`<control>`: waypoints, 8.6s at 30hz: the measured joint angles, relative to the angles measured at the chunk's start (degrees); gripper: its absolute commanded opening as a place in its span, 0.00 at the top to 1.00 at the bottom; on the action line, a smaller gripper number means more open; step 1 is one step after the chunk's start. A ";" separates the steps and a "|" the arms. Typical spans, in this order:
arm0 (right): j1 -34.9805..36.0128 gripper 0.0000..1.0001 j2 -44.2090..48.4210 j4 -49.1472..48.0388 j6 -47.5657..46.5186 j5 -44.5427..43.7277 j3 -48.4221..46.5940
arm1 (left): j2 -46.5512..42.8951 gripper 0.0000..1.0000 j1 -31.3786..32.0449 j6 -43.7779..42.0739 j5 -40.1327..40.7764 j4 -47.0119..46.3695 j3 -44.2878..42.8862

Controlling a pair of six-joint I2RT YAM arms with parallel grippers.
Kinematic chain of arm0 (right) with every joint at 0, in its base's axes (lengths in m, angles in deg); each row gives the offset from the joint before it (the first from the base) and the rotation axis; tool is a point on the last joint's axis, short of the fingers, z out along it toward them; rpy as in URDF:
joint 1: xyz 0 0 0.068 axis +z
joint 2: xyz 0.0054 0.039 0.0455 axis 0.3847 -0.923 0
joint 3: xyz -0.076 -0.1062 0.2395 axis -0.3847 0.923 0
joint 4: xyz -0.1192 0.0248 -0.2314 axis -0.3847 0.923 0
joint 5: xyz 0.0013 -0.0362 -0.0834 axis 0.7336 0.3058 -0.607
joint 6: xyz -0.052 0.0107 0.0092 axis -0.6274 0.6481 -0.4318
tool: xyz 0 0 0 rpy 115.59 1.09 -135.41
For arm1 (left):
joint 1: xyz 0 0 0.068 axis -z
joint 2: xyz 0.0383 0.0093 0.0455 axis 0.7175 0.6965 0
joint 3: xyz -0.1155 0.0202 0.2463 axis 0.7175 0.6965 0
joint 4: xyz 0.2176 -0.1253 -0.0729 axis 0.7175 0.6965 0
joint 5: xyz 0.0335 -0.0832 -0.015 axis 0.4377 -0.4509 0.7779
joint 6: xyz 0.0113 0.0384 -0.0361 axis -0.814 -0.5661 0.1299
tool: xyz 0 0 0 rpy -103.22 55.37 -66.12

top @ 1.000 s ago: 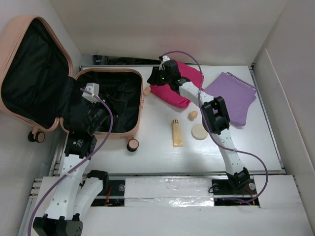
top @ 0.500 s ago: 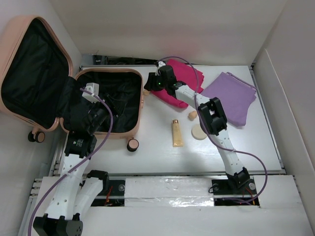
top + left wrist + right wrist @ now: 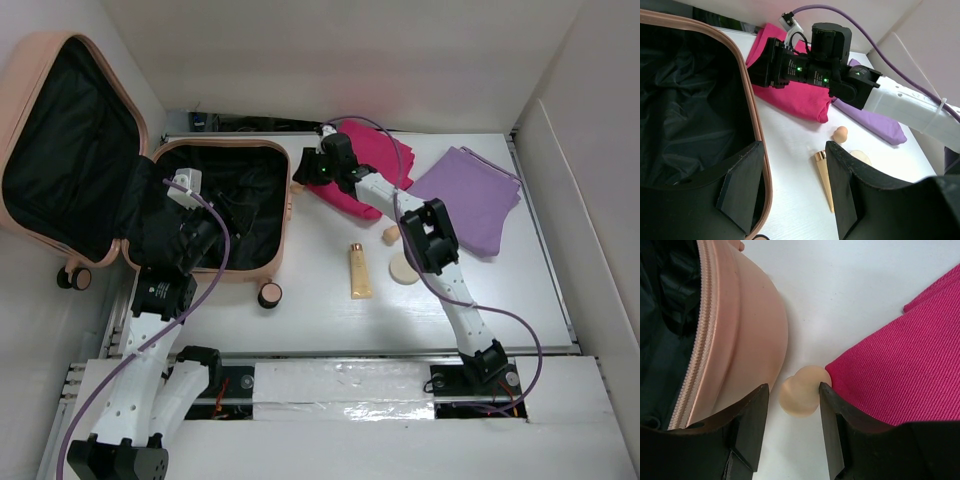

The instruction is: Pack the luggage

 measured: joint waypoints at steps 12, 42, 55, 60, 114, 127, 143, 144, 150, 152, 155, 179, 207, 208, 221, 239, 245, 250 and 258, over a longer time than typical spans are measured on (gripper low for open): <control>-0.46 0.66 -1.07 1.77 1.81 -1.16 -0.37 | -0.20 0.51 0.00 -0.02 -0.35 -0.02 0.00; 0.74 1.00 35.39 -24.30 3.26 1.77 38.51 | -1.57 0.54 -0.46 0.00 1.20 0.48 0.00; 6.71 0.77 30.99 -24.37 3.69 11.50 36.74 | -2.45 0.54 -1.05 0.02 3.15 1.25 0.00; -4.68 1.00 43.10 -28.26 2.93 9.55 56.54 | -2.45 0.55 -1.05 0.02 3.15 1.27 0.00; 3.28 1.00 61.00 -24.28 1.66 -0.02 65.46 | -2.64 0.55 -1.62 0.42 1.11 0.85 0.00; 9.11 0.74 51.76 -26.69 2.95 0.81 59.34 | -4.48 0.55 -1.60 0.37 3.89 1.38 0.00; -20.37 0.49 81.31 -12.81 3.96 -15.98 102.92 | -5.42 0.55 0.02 0.39 3.65 1.55 0.00; -21.44 0.50 81.31 -12.94 4.15 -15.43 102.92 | -5.46 0.55 0.02 0.39 3.69 1.64 0.00; -24.59 0.58 79.34 -12.31 4.55 -10.99 102.79 | -5.73 0.55 0.02 0.39 3.76 1.75 0.00; -24.74 0.61 78.55 -11.67 3.91 -9.51 102.51 | -5.79 0.55 0.02 0.39 3.80 1.73 0.00; -25.33 0.63 75.80 -9.53 2.05 -6.69 100.10 | -5.81 0.55 0.02 0.39 3.85 1.75 0.00; -25.81 1.00 63.56 5.57 -9.49 2.67 86.79 | -7.63 0.54 0.02 -0.04 5.55 3.17 0.00; 13.53 0.38 31.61 -13.27 8.59 7.85 27.45 | -6.34 0.68 0.61 0.37 9.49 3.98 0.02; 13.55 0.32 30.99 -13.68 8.83 7.87 27.21 | -6.34 0.65 0.61 0.42 9.05 3.48 0.09; -6.38 0.91 73.48 -18.58 2.84 -0.81 80.74 | 8.76 0.50 7.43 1.64 -1.22 -2.99 -1.11; -25.49 0.44 99.80 -19.08 -0.13 -5.33 99.84 | 64.61 0.39 45.68 5.38 40.33 6.75 -28.70; -25.46 0.44 98.90 -20.83 0.35 -3.67 100.67 | 70.55 0.39 46.42 7.34 46.56 8.72 -32.39; -25.38 0.44 97.63 -21.07 0.46 -1.14 100.67 | 72.96 0.44 47.19 8.20 47.15 8.28 -33.18; -25.33 0.44 97.66 -21.68 0.85 0.09 100.67 | 76.46 0.74 47.28 8.83 47.63 6.80 -34.40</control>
